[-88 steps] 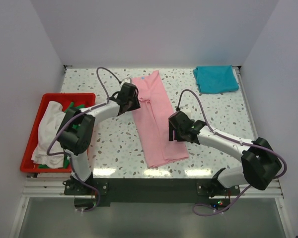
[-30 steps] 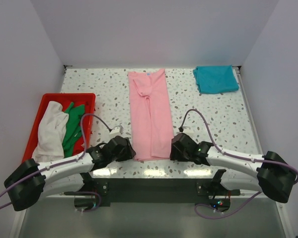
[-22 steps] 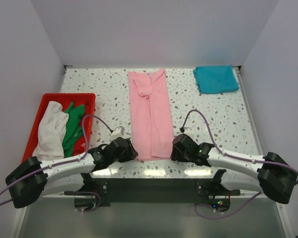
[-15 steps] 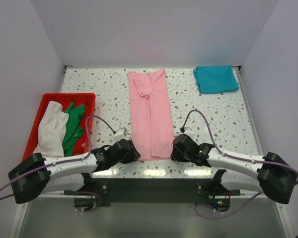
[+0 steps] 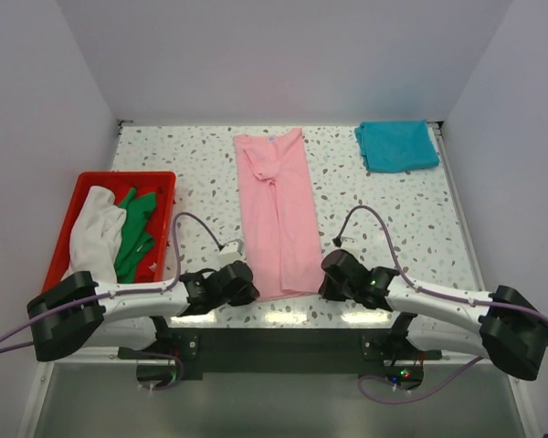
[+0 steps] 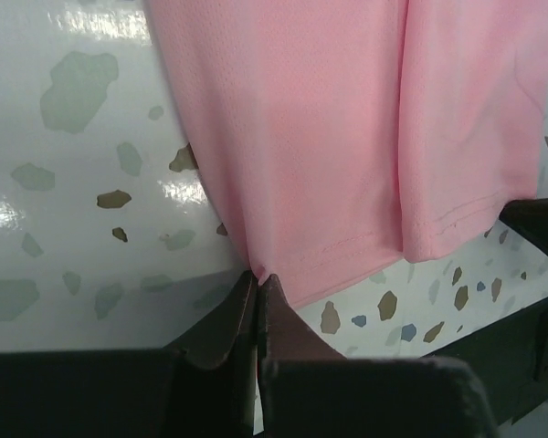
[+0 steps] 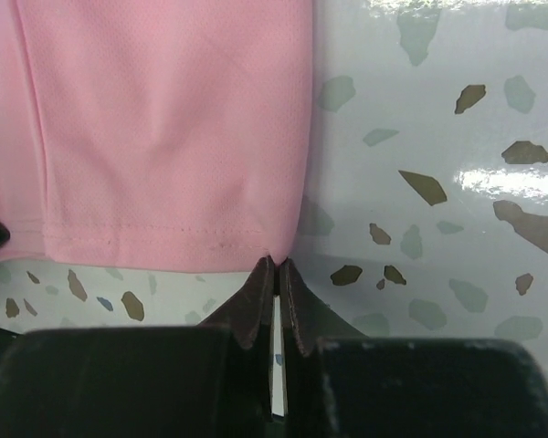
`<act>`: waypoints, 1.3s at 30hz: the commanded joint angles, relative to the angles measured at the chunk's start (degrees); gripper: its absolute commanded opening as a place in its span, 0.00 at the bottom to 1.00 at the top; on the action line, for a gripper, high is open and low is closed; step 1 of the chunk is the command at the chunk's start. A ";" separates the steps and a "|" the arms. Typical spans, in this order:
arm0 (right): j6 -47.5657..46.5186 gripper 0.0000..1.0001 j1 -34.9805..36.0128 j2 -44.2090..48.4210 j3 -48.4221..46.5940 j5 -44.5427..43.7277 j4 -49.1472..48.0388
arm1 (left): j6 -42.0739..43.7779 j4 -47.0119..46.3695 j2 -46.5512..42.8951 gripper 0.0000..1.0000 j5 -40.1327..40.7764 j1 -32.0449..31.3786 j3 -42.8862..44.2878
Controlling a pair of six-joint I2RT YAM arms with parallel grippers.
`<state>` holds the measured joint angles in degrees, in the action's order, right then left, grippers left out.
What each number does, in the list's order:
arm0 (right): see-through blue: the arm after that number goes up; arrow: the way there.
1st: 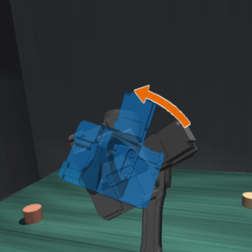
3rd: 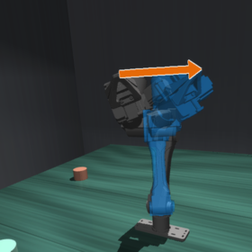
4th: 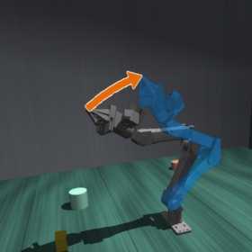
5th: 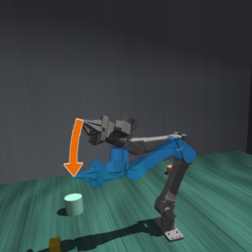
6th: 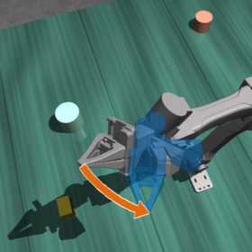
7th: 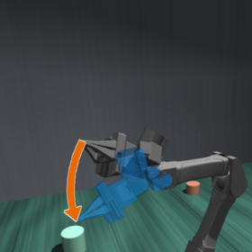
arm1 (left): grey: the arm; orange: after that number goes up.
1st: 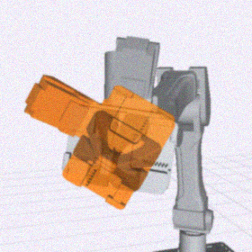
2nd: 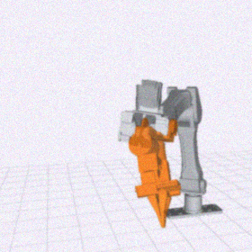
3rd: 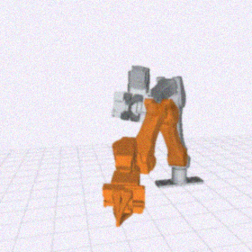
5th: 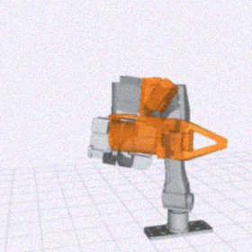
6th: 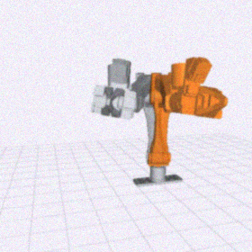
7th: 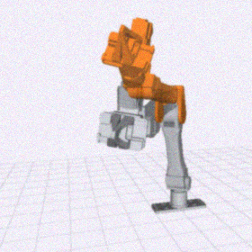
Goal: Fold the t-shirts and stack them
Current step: Fold the tshirt
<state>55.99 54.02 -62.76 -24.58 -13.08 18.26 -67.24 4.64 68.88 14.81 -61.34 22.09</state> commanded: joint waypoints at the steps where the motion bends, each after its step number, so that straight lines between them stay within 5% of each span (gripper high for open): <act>1: 1.40 0.00 1.78 4.04 1.02 -0.27 0.28 | -1.75 7.83 -1.20 0.00 0.22 -3.33 0.15; 9: 7.91 0.00 14.26 9.41 -0.11 -8.87 8.80 | -9.22 18.37 -6.73 0.00 4.70 -11.43 1.73; 20: 1.24 0.00 14.18 4.15 -15.22 -20.92 18.47 | -1.94 21.64 -7.71 0.00 12.00 -5.64 11.66; 39: -18.18 0.00 -9.80 -19.85 -32.63 -13.81 0.38 | 12.31 4.15 5.54 0.00 8.75 19.50 21.06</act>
<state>41.98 46.17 -80.53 -53.39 -27.00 24.67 -58.63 15.07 71.61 22.63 -44.05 39.72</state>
